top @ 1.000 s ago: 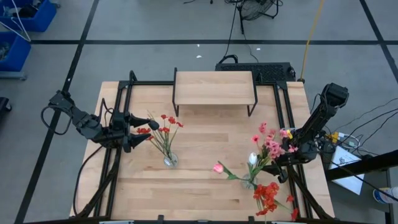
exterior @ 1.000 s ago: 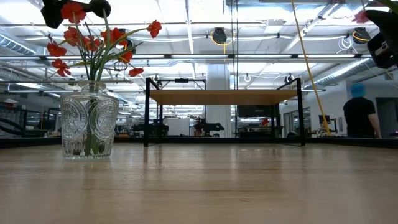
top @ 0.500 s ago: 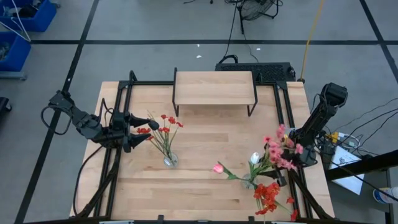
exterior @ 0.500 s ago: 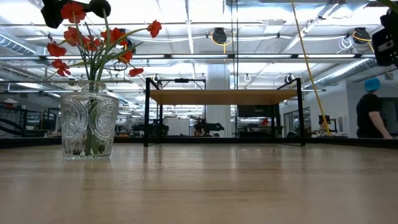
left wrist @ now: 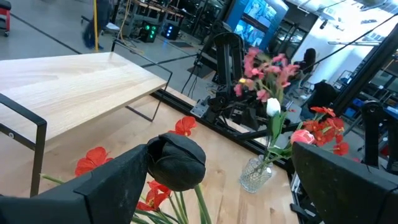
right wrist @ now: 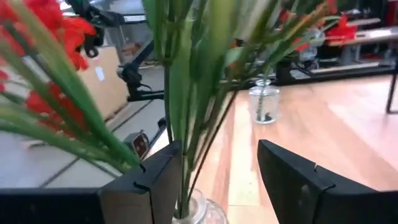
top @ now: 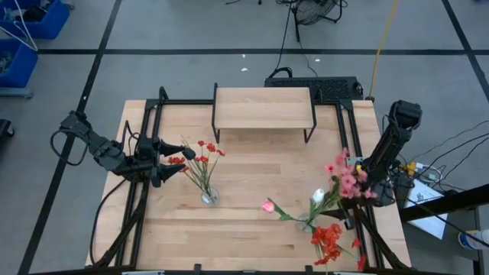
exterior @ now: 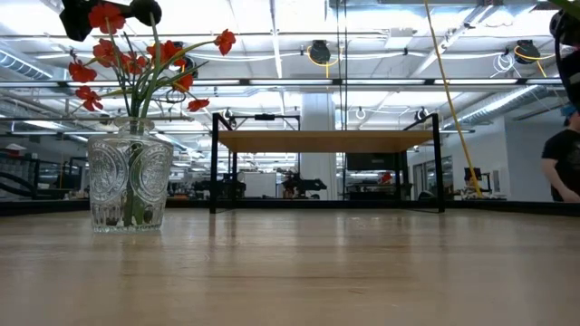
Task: Pick and place flowers into a vace then onto a shelf
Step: Put the pink flowers into the right transparent vase, then put the right transparent vase with flowers on the shelf
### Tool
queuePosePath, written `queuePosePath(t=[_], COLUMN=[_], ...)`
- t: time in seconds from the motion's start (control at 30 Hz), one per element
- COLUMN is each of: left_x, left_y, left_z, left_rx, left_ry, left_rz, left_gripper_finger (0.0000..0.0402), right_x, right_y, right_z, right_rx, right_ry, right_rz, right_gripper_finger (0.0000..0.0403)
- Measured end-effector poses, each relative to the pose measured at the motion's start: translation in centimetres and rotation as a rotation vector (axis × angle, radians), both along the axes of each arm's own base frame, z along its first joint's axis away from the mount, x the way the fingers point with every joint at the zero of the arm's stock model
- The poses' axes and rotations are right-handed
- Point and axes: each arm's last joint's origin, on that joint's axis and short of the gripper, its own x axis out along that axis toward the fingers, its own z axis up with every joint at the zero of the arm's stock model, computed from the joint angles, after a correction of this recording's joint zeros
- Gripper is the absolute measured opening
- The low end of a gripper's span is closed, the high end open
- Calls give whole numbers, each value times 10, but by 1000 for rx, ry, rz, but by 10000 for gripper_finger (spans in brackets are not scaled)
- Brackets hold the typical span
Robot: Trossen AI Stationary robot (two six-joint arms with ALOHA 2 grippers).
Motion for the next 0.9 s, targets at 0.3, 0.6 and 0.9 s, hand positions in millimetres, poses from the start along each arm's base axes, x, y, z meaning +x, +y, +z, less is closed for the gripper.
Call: queuePosePath(t=[0.3,0.6,0.9], left_x=[0,0,0], left_y=[0,0,0], left_z=[0,0,0], left_rx=[0,0,0], left_ry=[0,0,0], left_rz=[0,0,0], left_gripper_finger=[399,399,399], right_x=[-3,-10,-13], right_y=[2,4,5], right_z=[6,0,-2], right_rx=[0,77,52], right_ry=[-19,14,17], right_rz=[-33,34,33], right_gripper_finger=[193,183,180])
